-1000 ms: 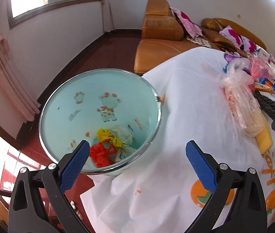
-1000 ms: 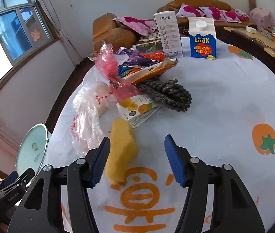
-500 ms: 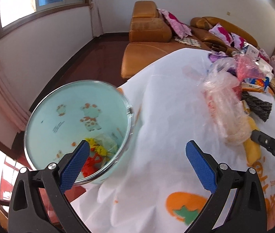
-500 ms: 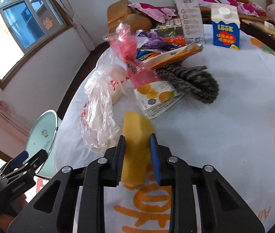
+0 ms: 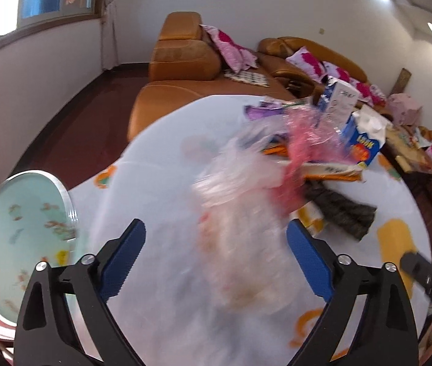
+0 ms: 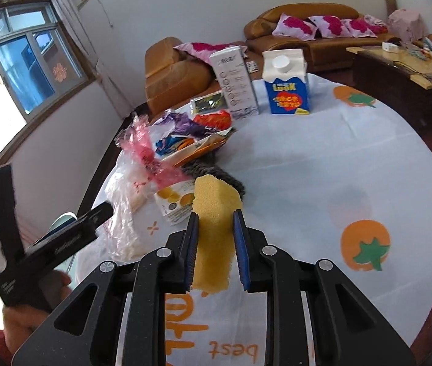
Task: Collect trash
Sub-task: 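Grasp the clear plastic bag with the left tool and lift it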
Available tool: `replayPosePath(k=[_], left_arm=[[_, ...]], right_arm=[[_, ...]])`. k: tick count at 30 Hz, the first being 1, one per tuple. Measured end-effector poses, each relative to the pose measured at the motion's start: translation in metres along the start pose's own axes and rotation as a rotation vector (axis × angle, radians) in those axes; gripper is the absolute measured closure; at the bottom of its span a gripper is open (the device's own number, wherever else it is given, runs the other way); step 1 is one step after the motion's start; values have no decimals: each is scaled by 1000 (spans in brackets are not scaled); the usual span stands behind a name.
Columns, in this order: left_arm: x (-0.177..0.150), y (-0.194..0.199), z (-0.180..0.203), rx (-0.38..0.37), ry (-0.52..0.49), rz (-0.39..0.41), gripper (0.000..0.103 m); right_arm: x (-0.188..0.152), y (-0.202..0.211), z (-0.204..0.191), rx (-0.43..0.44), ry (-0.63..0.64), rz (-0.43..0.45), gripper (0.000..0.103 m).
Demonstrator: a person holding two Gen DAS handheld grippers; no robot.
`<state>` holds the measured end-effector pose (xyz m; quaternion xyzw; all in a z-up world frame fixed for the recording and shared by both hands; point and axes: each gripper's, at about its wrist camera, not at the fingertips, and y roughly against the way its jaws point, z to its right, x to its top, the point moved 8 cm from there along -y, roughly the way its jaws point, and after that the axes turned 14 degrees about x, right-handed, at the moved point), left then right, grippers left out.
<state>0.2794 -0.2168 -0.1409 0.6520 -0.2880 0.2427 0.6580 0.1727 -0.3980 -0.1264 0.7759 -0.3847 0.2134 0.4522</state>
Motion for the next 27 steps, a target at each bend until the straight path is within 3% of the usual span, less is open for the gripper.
replayPosePath(k=[1, 4, 6, 11, 18, 27], left_arm=[[1, -4, 6, 2, -6, -2, 17], [-6, -22, 17, 16, -37, -45, 37], [-13, -31, 17, -3, -35, -80, 56], [-16, -24, 0, -29, -9, -92, 75], [-18, 11, -29, -3, -25, -18, 76], [-27, 34, -81, 126, -14, 18, 75]], right_arm=[[0, 0, 2, 1, -6, 0, 79], [1, 3, 4, 1, -8, 6, 79], [3, 5, 2, -8, 6, 11, 79], [5, 6, -2, -17, 15, 24, 79], [2, 3, -29, 4, 49, 23, 79], [-9, -14, -73, 52, 109, -17, 79]])
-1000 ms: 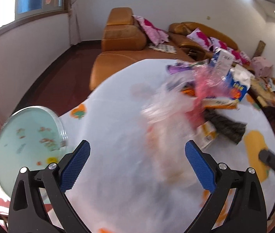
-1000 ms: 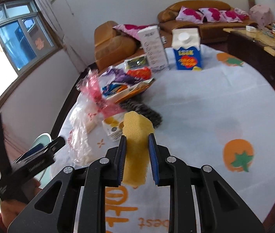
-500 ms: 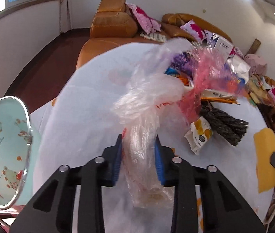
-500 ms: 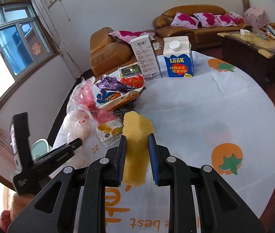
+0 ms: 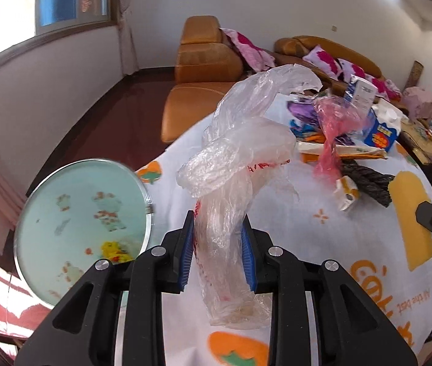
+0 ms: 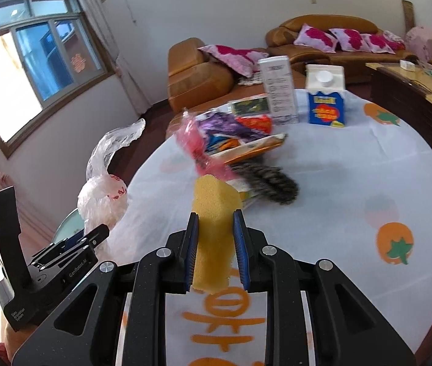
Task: Collect trash
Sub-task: 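Grasp the clear plastic bag with the left tool and lift it, then carry clear bag with left tool while right tool carries sponge over bin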
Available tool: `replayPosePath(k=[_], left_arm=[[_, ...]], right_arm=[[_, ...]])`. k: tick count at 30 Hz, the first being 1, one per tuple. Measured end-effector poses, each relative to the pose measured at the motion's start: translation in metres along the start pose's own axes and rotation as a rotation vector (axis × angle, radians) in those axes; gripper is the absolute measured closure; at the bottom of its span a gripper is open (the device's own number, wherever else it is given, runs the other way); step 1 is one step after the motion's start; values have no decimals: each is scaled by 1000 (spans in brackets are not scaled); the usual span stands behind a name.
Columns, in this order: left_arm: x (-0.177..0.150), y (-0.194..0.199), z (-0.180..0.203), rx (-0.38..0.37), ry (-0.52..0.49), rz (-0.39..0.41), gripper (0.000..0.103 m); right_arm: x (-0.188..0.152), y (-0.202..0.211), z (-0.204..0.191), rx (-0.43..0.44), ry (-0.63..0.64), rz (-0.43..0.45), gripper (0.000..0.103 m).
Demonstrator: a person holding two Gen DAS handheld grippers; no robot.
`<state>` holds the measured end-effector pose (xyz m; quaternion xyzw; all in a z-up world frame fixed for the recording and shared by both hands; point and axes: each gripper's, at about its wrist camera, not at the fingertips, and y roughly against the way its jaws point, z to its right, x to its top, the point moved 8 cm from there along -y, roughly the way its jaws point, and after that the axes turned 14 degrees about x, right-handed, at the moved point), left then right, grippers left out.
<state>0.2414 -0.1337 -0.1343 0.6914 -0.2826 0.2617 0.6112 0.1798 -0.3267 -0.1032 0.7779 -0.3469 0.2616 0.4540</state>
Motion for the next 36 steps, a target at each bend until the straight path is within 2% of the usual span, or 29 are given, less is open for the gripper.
replayPosePath(k=[22, 36], left_arm=[[-9, 12, -89, 72, 104, 14, 75], [-21, 4, -168, 167, 215, -13, 75]], right_arm=[[-5, -51, -102, 120, 133, -65, 79], [-9, -91, -160, 177, 205, -107, 79]])
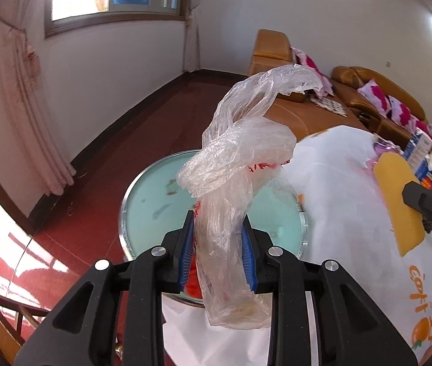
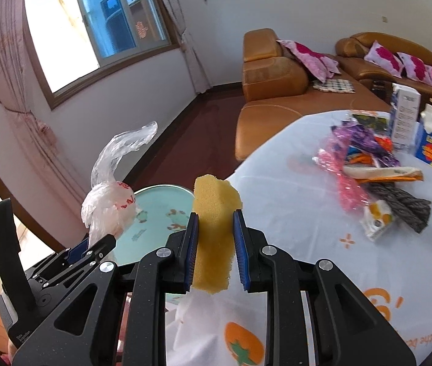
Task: Collect trash
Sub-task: 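Carry clear bag with left tool while right tool carries sponge over bin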
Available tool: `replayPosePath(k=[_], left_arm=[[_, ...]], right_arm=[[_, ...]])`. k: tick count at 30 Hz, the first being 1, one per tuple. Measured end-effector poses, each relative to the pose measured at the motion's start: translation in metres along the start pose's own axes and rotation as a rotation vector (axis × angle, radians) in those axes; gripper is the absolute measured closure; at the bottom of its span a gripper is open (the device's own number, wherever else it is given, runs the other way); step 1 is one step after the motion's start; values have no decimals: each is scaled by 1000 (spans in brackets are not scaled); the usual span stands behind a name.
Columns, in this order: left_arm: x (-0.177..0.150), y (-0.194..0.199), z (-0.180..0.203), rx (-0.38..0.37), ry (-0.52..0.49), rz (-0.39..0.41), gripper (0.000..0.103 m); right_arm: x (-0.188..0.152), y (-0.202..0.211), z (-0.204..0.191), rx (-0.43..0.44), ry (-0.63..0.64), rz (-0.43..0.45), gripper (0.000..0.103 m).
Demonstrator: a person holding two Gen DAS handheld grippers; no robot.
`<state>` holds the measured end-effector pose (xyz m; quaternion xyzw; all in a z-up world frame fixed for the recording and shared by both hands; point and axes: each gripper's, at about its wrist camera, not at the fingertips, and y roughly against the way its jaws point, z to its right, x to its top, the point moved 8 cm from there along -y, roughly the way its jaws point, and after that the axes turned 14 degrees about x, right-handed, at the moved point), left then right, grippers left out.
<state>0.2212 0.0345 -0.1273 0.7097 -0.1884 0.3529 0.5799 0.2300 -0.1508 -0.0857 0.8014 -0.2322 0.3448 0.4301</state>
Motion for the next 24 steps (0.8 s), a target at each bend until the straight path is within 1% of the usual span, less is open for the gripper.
replayPosePath(k=[9, 16, 24], left_arm=[[-5, -18, -22, 34, 32, -38, 75], [-13, -29, -29, 44, 31, -65, 75], [-17, -40, -33, 51, 27, -86, 75]], right_arm=[[2, -35, -22, 3, 41, -35, 79], [-4, -64, -27, 3, 49, -85, 79], [-7, -85, -32, 12, 50, -118, 78]])
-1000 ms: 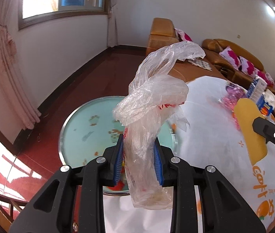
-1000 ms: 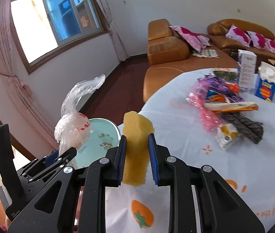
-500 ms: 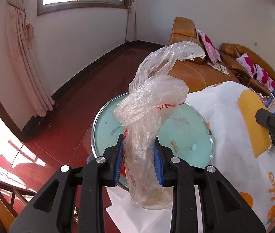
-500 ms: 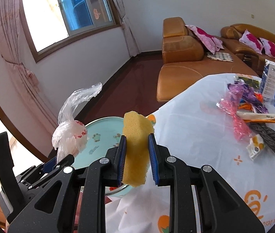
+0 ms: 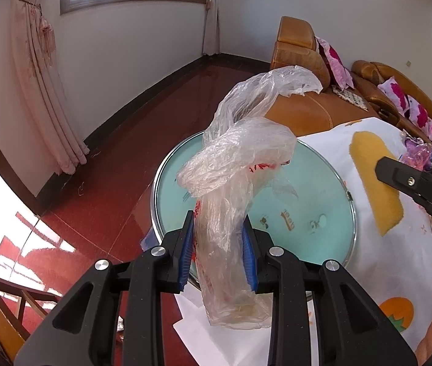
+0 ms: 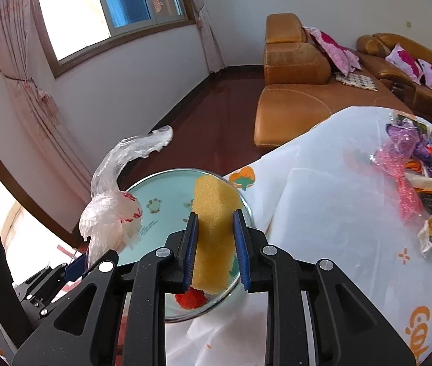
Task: Collect trash
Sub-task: 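Carry clear bag with left tool while right tool carries sponge over bin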
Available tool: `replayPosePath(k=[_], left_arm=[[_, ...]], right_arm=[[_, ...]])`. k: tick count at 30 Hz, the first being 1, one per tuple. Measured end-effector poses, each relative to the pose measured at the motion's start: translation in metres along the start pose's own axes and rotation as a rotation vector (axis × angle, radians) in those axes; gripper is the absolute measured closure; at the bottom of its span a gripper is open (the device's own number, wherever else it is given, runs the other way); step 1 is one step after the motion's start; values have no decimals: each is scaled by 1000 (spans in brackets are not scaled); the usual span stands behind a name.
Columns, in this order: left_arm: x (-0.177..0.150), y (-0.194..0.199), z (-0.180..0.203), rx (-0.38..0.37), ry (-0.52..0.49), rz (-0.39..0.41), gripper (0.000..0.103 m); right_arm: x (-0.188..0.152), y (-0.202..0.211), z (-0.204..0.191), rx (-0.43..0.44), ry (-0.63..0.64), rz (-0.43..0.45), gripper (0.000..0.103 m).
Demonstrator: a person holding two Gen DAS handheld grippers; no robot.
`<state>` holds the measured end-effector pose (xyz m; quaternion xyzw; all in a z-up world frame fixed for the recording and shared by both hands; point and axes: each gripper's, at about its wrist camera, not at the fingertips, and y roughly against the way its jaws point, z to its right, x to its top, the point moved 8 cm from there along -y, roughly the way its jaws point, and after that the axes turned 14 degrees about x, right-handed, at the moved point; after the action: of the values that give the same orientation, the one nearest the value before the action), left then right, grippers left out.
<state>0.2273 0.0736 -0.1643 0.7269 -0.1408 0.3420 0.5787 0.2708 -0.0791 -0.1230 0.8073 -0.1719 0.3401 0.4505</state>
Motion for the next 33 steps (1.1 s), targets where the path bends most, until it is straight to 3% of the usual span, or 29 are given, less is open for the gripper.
replayPosePath(k=[7, 13, 16, 21, 23, 33], left_arm=[[-3, -5, 1, 7, -4, -14, 75], [-4, -6, 5, -1, -20, -17, 72], [-5, -5, 6, 13, -30, -16, 54], [-1, 0, 0, 33, -14, -6, 39], [0, 2, -2, 37, -3, -4, 33], [3, 14, -9, 63, 20, 16, 28]], right_arm=[[-4, -15, 0, 21, -11, -26, 78], [0, -18, 0, 43, -20, -18, 71], [2, -14, 1, 43, -22, -3, 56], [6, -5, 1, 39, -18, 18, 54], [8, -2, 2, 41, -21, 26, 48], [13, 19, 5, 33, -24, 66, 45]])
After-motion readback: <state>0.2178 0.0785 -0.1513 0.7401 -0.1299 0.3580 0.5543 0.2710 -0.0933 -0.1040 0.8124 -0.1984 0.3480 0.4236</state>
